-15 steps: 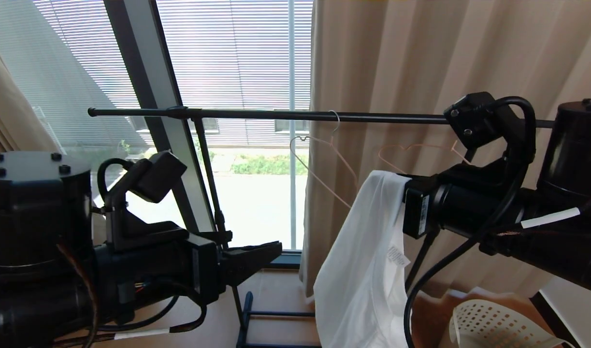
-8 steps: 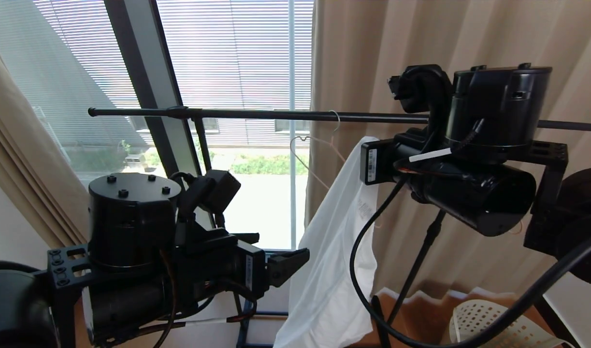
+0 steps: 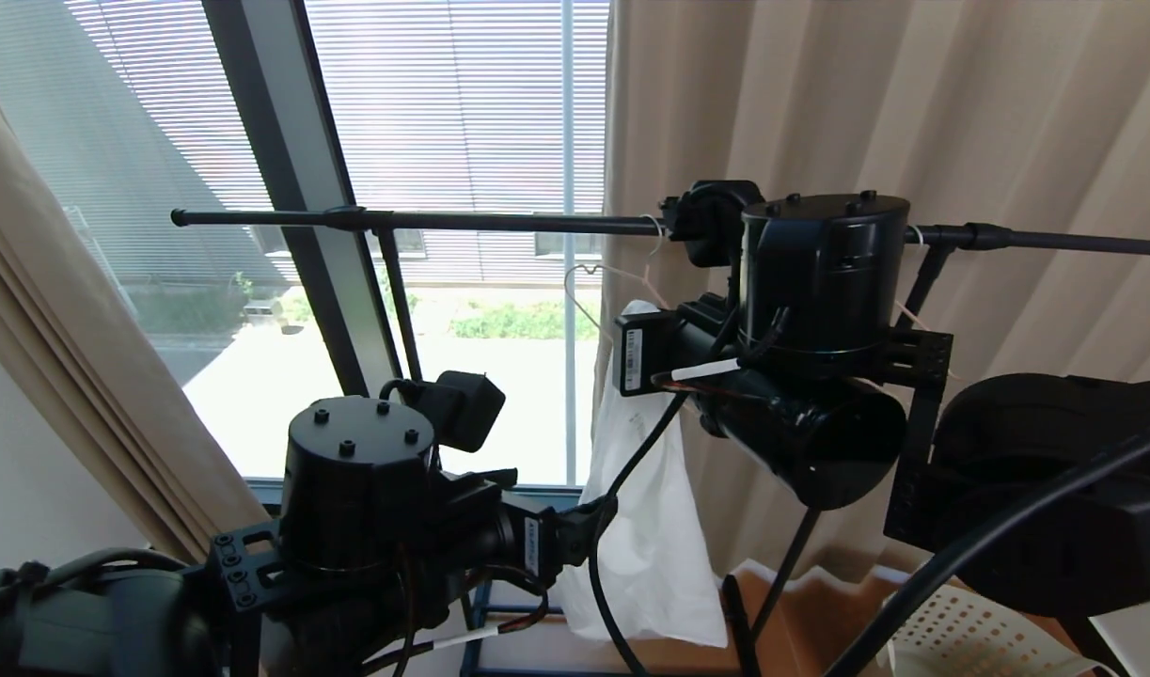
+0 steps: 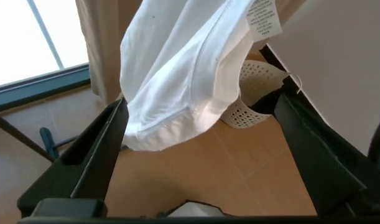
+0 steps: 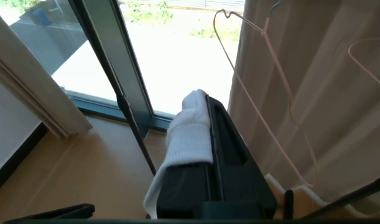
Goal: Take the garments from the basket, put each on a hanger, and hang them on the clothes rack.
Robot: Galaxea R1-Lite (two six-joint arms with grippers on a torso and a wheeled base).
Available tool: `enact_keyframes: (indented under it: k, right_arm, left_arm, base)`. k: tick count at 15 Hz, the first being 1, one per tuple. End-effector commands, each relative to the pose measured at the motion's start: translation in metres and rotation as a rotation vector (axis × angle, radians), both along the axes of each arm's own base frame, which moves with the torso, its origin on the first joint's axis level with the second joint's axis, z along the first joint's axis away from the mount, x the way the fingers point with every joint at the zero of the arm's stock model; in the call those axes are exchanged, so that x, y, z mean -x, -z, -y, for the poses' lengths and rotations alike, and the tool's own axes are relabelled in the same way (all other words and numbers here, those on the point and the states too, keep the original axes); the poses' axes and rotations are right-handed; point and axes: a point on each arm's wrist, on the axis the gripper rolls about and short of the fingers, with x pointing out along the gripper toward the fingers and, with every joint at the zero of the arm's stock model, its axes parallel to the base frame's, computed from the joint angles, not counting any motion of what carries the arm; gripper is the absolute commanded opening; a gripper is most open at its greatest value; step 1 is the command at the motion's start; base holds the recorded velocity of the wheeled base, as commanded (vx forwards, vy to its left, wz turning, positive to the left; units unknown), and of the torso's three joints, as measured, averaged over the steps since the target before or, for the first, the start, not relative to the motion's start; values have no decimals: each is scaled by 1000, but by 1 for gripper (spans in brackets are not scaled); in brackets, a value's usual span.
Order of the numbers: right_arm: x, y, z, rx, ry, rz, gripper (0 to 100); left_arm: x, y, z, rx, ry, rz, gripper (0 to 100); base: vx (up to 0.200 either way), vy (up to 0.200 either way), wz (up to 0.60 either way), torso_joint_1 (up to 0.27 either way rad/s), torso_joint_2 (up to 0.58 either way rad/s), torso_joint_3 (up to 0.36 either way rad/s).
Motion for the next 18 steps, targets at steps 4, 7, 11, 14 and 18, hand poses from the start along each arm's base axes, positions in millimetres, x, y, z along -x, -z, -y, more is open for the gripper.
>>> enact_keyframes:
  k: [4,7,11,14,18]
  right_arm:
    - [15,12,-9,32,-13,-17,0]
    - [15,14,-9,42,7,-18,0]
    - [16,11,-6,39,16,-12,0]
    - [19,3,-1,20,19,1,0]
    - [21,-5,6,7,26,14,0]
  left_arm:
    - [-16,28,20,2,-136,43,100]
    - [-20,29,21,-9,-194,65,100]
    - [-23,30,18,-47,-247,89,100]
    - [-28,34,14,-72,-272,92,100]
    - [-29,36,15,-85,-284,95,100]
  base:
    - [0,0,0,0,0,0]
    - [0,0,0,0,0,0]
    - [0,0,0,0,0,0]
    - [0,0,0,0,0,0]
    - [0,0,0,0,0,0]
